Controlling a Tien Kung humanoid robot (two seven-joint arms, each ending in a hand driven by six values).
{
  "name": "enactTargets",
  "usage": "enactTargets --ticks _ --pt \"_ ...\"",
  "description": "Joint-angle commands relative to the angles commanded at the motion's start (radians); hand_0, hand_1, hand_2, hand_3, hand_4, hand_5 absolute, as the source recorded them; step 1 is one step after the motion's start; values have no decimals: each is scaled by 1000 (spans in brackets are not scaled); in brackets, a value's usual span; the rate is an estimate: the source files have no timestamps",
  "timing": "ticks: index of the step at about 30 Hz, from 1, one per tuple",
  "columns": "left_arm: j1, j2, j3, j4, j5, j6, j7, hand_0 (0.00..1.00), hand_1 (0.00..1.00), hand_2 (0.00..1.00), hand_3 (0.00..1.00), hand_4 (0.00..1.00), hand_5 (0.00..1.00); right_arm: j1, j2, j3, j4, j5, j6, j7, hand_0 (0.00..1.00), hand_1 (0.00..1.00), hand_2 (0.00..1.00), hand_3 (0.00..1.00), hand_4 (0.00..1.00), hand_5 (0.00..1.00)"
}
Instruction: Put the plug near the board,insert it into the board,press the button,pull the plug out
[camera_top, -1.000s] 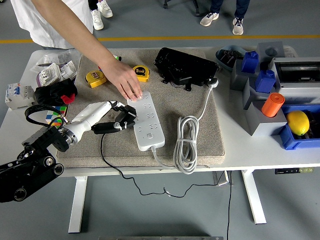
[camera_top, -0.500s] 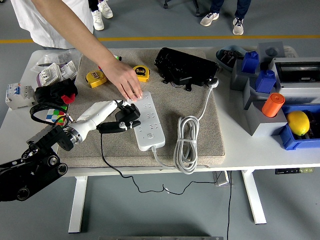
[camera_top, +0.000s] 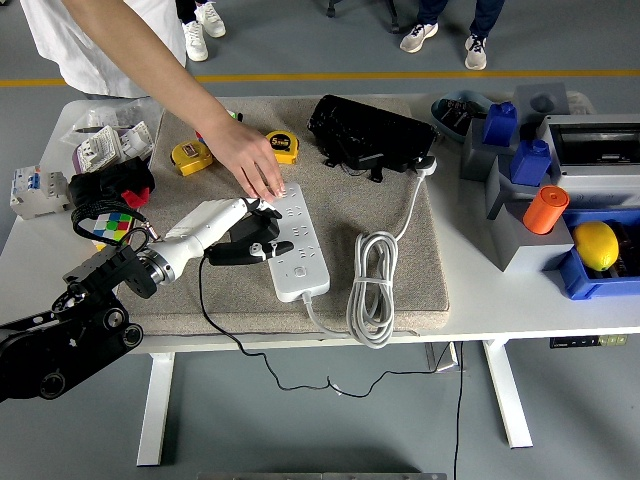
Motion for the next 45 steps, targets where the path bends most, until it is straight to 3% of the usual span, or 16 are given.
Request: enactTargets --ticks 31,45 --pt "-45 -42 44 36 -25 -4 -1 717 734 729 727 949 931 2 3 1 4 -1 0 0 698 699 675 574 998 517" --pt "-27 -25 0 -21 -19 0 -7 714 733 726 725 954 931 2 4 5 4 -2 0 0 697 698 675 574 998 516"
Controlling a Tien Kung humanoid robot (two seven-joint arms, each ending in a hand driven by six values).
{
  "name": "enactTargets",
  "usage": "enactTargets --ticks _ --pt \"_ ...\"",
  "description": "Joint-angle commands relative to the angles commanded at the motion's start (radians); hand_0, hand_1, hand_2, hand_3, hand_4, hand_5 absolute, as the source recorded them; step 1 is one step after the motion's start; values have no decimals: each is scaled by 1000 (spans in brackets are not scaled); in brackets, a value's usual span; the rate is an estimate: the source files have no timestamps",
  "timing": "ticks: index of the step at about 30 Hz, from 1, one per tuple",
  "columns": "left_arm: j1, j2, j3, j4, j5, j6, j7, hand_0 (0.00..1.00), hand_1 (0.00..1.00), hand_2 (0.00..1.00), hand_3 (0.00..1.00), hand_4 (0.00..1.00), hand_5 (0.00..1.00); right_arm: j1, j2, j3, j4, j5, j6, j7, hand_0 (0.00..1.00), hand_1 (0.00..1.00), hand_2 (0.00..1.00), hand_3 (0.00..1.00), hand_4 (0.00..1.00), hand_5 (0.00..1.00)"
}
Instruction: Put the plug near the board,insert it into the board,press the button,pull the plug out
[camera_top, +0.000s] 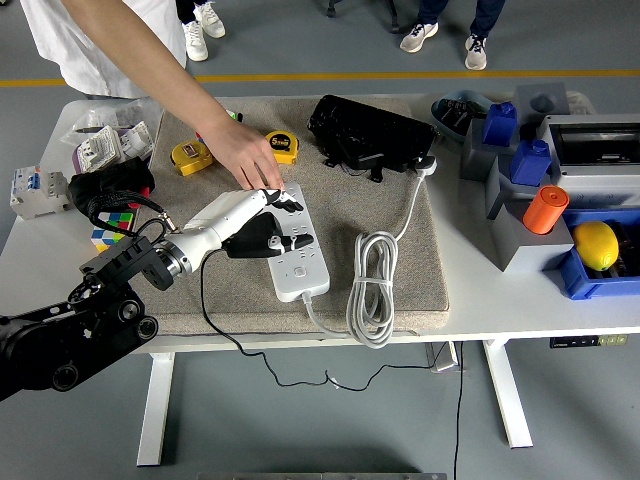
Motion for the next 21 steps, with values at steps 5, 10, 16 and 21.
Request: enactTargets --ticks 5,10,16,21 --pt "21 21 -17 -15 13 -2 11 714 733 726 725 954 931 -1 1 1 0 0 0 0 697 698 675 574 998 516" --pt "26 33 4 5 17 -7 17 711 733 726 723 954 932 1 1 4 0 -1 0 0 697 699 675 574 998 516" --pt "15 20 25 32 12 -8 15 708 731 724 722 955 932 2 1 2 1 -1 0 1 697 699 675 574 998 516" --pt "4 10 36 42 9 -9 17 706 730 724 722 954 930 3 0 -2 1 0 0 1 696 698 675 574 998 516"
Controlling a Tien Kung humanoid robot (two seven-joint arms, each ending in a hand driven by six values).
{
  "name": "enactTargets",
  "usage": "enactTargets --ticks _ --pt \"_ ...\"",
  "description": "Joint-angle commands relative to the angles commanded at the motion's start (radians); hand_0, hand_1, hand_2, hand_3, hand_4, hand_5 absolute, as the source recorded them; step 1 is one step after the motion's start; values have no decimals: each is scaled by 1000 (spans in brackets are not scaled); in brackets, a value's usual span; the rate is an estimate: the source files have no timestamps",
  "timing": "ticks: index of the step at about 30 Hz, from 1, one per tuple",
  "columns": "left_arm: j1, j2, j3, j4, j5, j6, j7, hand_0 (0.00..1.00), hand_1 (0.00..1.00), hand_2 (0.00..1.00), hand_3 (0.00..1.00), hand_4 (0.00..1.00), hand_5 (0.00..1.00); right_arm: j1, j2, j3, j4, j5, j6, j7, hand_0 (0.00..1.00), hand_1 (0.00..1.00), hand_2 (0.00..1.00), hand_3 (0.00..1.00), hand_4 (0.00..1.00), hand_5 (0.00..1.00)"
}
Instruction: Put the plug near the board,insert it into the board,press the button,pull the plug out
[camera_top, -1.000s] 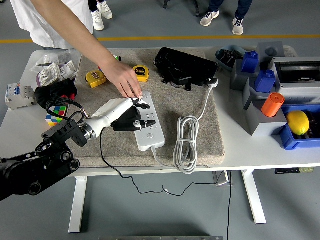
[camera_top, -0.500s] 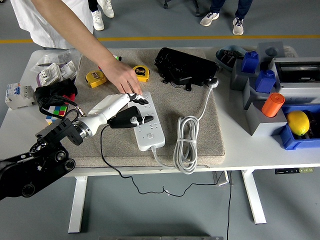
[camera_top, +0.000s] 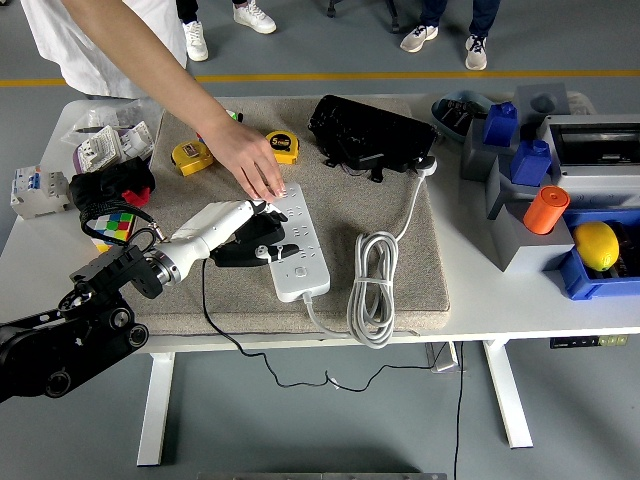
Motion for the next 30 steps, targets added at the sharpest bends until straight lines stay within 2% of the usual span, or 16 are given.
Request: enactTargets --ticks 9,18,30 --pt "-11 -13 20 9 -9 0 -1 702 729 723 720 955 931 0 -3 -5 0 1 0 0 696 698 675 574 998 516" --pt "-14 -13 17 1 -11 6 -10 701 728 723 720 954 929 -1 -5 -2 5 -2 1 0 696 698 675 574 998 516" --pt "15 8 -47 -71 -7 11 -17 700 729 723 720 953 926 -3 -3 0 5 -4 1 0 696 698 675 574 998 516"
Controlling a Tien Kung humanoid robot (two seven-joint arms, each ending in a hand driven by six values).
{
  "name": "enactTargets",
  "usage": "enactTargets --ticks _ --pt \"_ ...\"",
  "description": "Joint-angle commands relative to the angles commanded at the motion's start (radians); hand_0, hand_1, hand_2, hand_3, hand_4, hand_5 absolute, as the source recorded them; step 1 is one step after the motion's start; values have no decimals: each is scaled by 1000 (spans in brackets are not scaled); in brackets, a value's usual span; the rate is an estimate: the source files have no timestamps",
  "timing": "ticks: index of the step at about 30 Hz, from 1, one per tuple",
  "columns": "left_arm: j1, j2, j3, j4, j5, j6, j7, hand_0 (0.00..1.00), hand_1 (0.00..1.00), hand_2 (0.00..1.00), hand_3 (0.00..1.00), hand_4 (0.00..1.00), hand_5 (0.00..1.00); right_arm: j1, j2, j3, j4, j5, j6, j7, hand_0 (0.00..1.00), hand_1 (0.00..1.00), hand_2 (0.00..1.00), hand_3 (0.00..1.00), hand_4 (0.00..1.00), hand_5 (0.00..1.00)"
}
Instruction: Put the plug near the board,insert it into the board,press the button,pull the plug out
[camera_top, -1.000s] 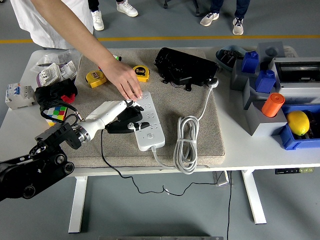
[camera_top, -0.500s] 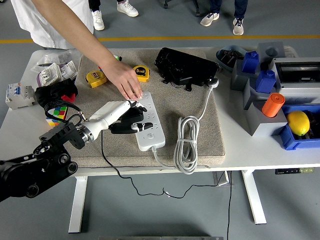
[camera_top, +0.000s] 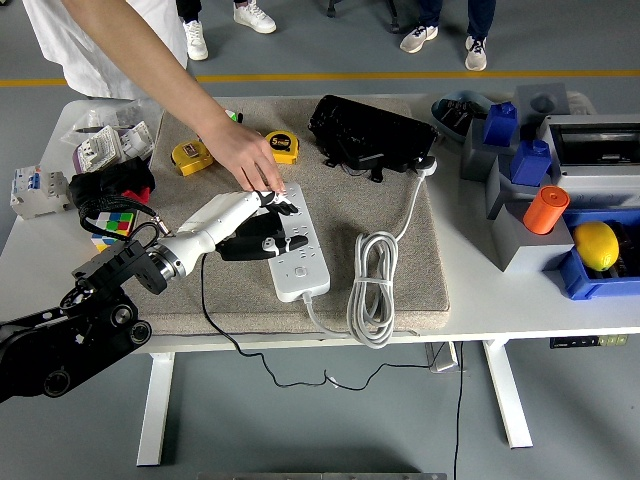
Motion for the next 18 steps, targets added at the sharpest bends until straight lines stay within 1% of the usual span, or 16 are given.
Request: enactTargets --ticks 4,6,8,9,11,12,14,15,18 --pt "15 5 -21 -21 8 -5 8 700 727 722 721 952 925 1 0 4 0 -1 0 0 696 698 675 574 998 516" --pt "29 15 -43 -46 13 -10 20 700 727 722 721 952 925 1 0 5 1 -2 0 0 696 698 675 574 998 516" --pt "43 30 -66 -79 30 -21 46 700 727 722 721 952 925 0 0 5 0 -2 0 0 696 698 675 574 998 516" --pt "48 37 -76 -95 35 -29 60 528 626 629 725 933 649 0 -1 6 0 -3 0 0 695 698 675 574 998 517" --pt "60 52 -95 -132 49 -53 96 528 626 629 725 933 649 -2 -2 8 0 -4 0 0 695 698 675 574 998 517" --pt "71 65 -107 -159 52 -70 119 528 626 629 725 933 649 -2 -3 9 0 -4 0 0 695 698 675 574 998 517" --pt "89 84 -126 -208 58 -91 153 528 626 629 725 933 649 -3 -4 10 0 -5 0 0 695 698 675 574 998 517" --pt "95 89 -131 -223 58 -97 162 215 438 470 678 798 218 -3 -4 10 0 -5 0 0 695 699 675 574 998 516" --pt "116 109 -162 -289 63 -151 229 215 438 470 678 798 218 -2 -5 10 -1 -6 0 0 695 699 675 574 998 516"
